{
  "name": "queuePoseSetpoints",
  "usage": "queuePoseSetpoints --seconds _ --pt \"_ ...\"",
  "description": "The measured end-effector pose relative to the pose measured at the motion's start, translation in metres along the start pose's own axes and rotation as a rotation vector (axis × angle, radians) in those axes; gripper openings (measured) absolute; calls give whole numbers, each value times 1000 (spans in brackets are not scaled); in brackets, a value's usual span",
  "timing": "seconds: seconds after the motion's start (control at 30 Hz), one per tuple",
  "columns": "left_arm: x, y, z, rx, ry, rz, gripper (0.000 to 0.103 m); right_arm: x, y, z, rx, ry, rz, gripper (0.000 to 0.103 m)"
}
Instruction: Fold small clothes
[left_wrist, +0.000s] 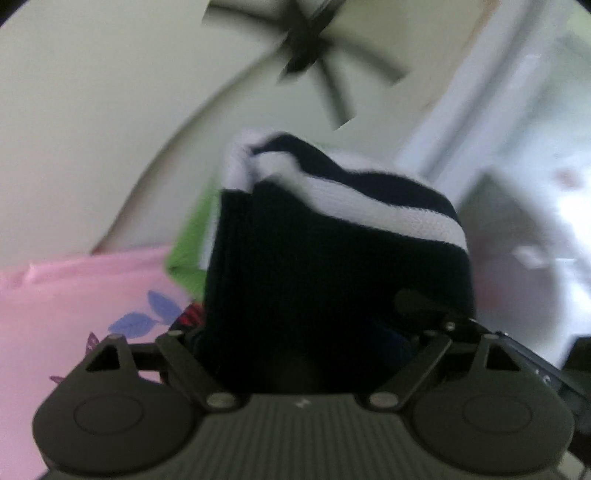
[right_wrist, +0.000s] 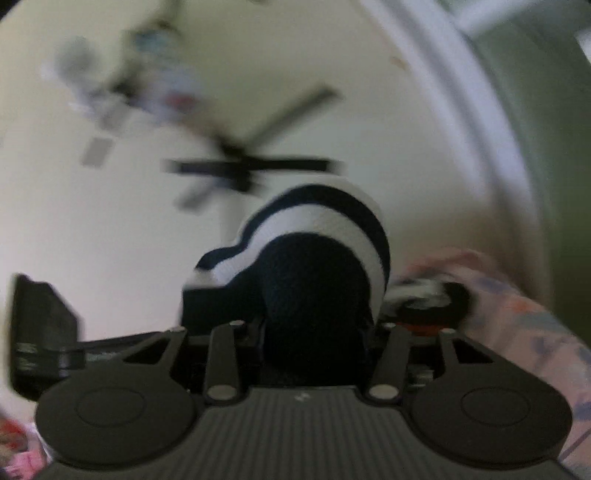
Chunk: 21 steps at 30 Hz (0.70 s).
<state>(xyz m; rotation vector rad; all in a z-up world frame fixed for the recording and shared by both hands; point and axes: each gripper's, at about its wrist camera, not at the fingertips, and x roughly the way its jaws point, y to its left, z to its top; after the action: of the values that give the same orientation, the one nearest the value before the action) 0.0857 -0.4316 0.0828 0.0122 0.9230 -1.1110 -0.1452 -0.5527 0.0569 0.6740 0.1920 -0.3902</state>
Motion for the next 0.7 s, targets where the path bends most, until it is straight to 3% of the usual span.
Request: queuePoseSetpoints --seconds 0.07,0.13,0.17,0.23,0.4,0.47,0.57,0.7 --pt "19 7 -4 -37 13 11 100 13 -22 -10 65 -7 -27 60" --pt "20 11 -7 -54 0 -9 103 11 -26 -3 62 4 -12 69" --pt "17 11 -9 -49 -11 -5 103 4 -27 -1 65 -37 -27 79" --pt "8 9 -11 -31 -34 26 102 -12 -27 -5 61 -133 -90 90" --pt "-46 3 -25 -11 -116 94 102 -48 -24 -7 65 -247 -175 90" --pt "-70 -1 -42 31 -145 172 103 -64 -18 -11 82 -255 -182 90" --pt "-102 -2 -73 88 -174 289 103 -85 -4 -26 79 -208 -171 90" --pt "-130 7 -118 97 -163 383 103 -119 19 -74 70 -128 -129 90"
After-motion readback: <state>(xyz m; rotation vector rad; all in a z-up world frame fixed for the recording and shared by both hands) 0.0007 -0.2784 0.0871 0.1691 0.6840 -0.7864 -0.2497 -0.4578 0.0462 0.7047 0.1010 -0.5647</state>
